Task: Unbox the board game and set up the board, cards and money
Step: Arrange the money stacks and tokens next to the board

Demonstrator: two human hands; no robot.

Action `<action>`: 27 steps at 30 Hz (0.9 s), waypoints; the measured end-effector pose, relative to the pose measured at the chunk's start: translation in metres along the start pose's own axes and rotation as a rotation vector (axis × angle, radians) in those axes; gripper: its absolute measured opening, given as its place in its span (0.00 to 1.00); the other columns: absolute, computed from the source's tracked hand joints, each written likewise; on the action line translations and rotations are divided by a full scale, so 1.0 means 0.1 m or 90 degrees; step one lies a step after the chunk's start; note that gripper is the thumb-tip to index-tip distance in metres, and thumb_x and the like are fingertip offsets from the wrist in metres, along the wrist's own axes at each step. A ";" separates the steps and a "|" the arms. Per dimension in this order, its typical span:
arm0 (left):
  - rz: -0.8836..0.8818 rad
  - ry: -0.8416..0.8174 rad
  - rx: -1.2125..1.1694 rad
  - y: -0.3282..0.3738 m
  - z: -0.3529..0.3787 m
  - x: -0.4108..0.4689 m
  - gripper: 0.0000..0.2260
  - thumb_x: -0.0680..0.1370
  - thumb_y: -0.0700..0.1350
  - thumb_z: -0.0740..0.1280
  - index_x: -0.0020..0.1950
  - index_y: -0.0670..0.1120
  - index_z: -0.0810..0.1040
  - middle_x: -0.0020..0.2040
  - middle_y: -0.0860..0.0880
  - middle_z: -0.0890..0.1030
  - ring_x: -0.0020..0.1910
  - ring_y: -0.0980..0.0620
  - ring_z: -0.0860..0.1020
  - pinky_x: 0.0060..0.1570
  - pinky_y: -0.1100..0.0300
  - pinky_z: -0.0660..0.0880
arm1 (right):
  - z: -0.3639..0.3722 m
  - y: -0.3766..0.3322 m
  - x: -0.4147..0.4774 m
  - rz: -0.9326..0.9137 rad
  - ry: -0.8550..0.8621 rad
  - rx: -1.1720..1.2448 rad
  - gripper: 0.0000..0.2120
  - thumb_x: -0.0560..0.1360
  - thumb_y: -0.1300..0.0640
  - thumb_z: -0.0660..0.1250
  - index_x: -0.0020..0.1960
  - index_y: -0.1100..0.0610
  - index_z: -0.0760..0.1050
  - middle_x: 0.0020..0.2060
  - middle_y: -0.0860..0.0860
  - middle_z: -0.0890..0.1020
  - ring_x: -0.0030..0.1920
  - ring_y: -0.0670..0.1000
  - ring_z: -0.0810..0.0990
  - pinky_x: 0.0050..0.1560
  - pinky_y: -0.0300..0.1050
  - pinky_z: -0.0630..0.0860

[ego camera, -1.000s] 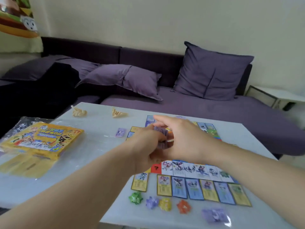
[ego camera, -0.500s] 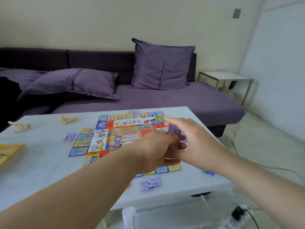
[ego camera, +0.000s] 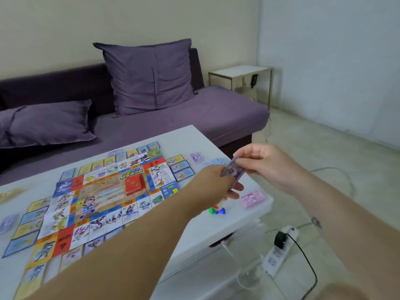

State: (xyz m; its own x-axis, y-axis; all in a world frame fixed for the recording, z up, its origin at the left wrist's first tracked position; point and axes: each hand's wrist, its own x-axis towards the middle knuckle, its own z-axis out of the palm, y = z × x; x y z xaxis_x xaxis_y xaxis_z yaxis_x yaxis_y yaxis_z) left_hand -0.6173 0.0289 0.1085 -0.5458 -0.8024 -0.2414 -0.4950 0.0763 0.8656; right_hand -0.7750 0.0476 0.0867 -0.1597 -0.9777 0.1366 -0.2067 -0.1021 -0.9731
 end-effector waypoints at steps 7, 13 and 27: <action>-0.044 0.113 0.157 -0.26 0.20 0.68 0.08 0.77 0.40 0.62 0.51 0.45 0.79 0.46 0.45 0.84 0.45 0.51 0.81 0.48 0.56 0.77 | -0.10 0.70 0.35 0.104 0.139 -0.119 0.05 0.72 0.64 0.70 0.48 0.61 0.80 0.35 0.52 0.81 0.32 0.44 0.76 0.31 0.30 0.70; -0.095 0.136 0.275 -0.47 0.35 1.08 0.06 0.75 0.42 0.65 0.50 0.51 0.73 0.51 0.47 0.82 0.50 0.49 0.79 0.39 0.62 0.70 | -0.09 0.98 0.51 0.112 0.133 -0.309 0.05 0.72 0.62 0.69 0.48 0.58 0.81 0.41 0.51 0.82 0.41 0.47 0.78 0.38 0.35 0.71; -0.091 0.125 0.344 -0.55 0.38 1.25 0.04 0.74 0.46 0.69 0.46 0.48 0.76 0.45 0.49 0.78 0.41 0.52 0.75 0.34 0.64 0.69 | -0.08 1.03 0.49 0.201 0.125 -0.493 0.08 0.72 0.50 0.68 0.51 0.47 0.77 0.45 0.43 0.76 0.50 0.47 0.77 0.54 0.43 0.70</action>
State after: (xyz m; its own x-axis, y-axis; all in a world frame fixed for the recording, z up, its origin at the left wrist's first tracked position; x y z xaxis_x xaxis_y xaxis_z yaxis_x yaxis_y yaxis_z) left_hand -0.6842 -0.0526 0.0141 -0.3385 -0.9176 -0.2083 -0.8566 0.2088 0.4719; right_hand -0.8117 -0.0095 -0.0057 -0.4698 -0.8825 -0.0206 -0.7135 0.3934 -0.5798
